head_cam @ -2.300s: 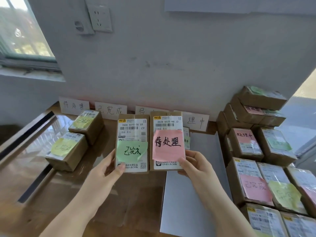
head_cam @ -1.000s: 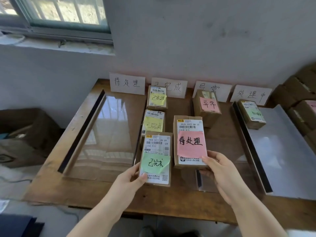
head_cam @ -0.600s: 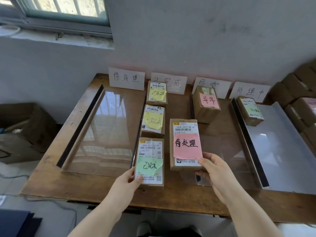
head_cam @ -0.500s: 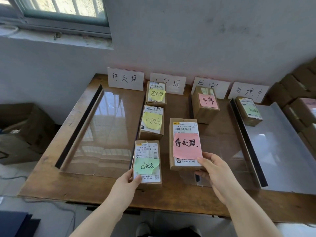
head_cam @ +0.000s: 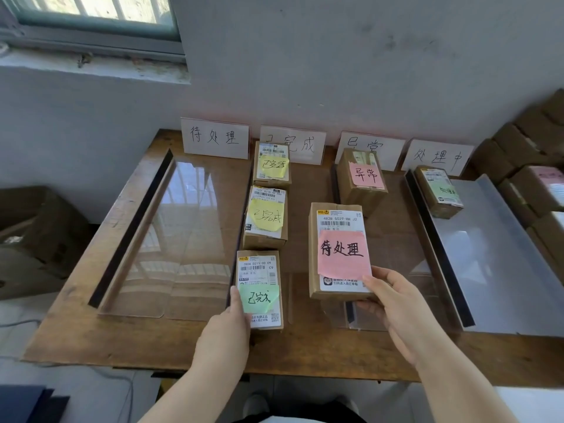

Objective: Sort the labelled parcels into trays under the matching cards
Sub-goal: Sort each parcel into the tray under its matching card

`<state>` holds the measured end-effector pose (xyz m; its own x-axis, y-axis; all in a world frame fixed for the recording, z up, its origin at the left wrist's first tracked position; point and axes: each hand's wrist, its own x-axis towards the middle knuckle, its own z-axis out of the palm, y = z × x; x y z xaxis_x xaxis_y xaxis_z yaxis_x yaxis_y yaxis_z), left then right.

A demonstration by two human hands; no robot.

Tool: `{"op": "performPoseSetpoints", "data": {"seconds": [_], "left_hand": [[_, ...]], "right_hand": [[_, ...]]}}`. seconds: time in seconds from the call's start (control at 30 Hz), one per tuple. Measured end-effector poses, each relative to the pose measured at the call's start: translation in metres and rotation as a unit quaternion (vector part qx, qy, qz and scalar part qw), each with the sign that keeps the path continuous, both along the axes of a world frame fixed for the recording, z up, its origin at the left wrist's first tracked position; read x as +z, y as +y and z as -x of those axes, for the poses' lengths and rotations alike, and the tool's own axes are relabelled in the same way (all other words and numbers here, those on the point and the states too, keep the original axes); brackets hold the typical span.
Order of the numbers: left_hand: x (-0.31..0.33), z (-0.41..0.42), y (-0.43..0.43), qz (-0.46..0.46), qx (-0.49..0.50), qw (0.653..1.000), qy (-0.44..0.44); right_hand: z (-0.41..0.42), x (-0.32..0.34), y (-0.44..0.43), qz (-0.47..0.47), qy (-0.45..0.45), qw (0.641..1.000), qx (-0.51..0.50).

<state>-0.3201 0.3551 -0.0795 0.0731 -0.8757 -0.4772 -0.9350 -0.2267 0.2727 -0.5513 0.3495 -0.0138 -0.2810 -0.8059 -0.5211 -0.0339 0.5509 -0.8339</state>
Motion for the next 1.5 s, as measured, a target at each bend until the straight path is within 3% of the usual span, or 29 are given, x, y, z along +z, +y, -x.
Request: {"op": "performPoseSetpoints", "data": {"seconds": [0.1, 0.2, 0.4, 0.93, 1.2, 1.5], "left_hand": [[0.008, 0.001, 0.002, 0.073, -0.134, 0.985, -0.081], [0.009, 0.004, 0.000, 0.102, -0.220, 0.965, -0.097], [-0.006, 0.003, 0.000, 0.094, -0.276, 0.951, -0.103], [0.013, -0.014, -0.017, 0.169, -0.270, 0.945, -0.067], [0.058, 0.025, -0.022, 0.246, -0.236, 0.939, 0.041], [0.078, 0.059, -0.008, 0.271, -0.141, 0.950, 0.070]], "right_hand": [[0.003, 0.002, -0.001, 0.006, -0.011, 1.000, -0.011], [0.002, 0.003, -0.003, 0.009, -0.017, 1.000, -0.017], [-0.003, 0.003, -0.005, 0.011, -0.020, 1.000, -0.009], [-0.012, 0.005, -0.004, 0.022, -0.007, 1.000, 0.013], [-0.007, 0.007, 0.005, 0.047, 0.004, 0.998, 0.051], [0.016, 0.026, 0.004, 0.112, 0.045, 0.984, 0.131]]}}
